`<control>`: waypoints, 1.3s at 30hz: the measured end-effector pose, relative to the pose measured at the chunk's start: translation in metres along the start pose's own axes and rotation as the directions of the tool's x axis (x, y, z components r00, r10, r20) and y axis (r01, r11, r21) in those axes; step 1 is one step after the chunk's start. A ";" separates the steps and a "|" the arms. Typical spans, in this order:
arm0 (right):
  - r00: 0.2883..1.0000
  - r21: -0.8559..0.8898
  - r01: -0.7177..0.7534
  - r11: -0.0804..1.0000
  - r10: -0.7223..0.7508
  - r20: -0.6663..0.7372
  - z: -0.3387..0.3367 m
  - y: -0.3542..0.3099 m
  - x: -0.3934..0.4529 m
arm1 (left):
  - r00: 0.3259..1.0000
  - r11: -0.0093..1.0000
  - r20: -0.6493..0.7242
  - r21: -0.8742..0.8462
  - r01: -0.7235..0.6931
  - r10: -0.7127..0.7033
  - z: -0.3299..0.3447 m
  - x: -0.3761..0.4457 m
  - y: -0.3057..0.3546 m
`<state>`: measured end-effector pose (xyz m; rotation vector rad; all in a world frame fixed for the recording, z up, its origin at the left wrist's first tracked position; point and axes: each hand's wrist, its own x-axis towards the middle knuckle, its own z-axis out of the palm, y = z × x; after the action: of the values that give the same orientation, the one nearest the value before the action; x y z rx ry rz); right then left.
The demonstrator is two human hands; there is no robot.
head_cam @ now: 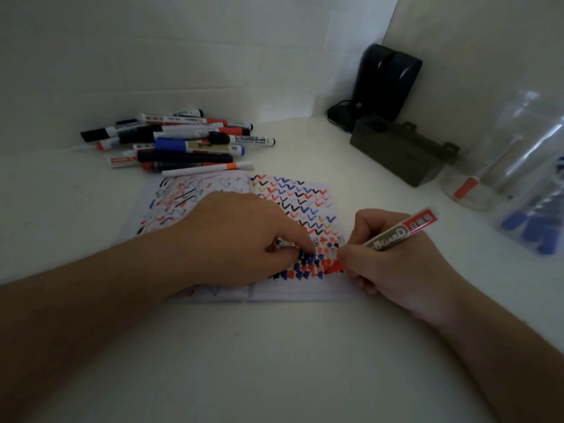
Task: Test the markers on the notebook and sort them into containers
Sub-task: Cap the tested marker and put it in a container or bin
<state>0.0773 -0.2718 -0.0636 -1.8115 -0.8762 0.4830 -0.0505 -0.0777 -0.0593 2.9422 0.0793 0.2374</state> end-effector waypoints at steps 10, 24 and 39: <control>1.000 -0.038 0.024 0.999 -0.024 0.007 0.000 0.000 -0.003 | 1.000 1.000 0.011 0.003 0.011 -0.011 0.000 0.001 0.001; 0.999 -0.067 0.025 0.997 -0.023 0.026 -0.002 0.004 -0.001 | 1.000 1.000 0.007 -0.006 0.013 -0.013 0.001 0.001 0.001; 0.996 0.390 -0.084 0.917 0.072 0.046 -0.013 0.002 0.006 | 1.000 1.000 0.024 0.003 -0.005 0.005 -0.003 -0.001 0.004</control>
<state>0.0901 -0.2759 -0.0595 -1.4750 -0.6718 0.6880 -0.0521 -0.0809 -0.0560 2.9479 0.0693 0.2022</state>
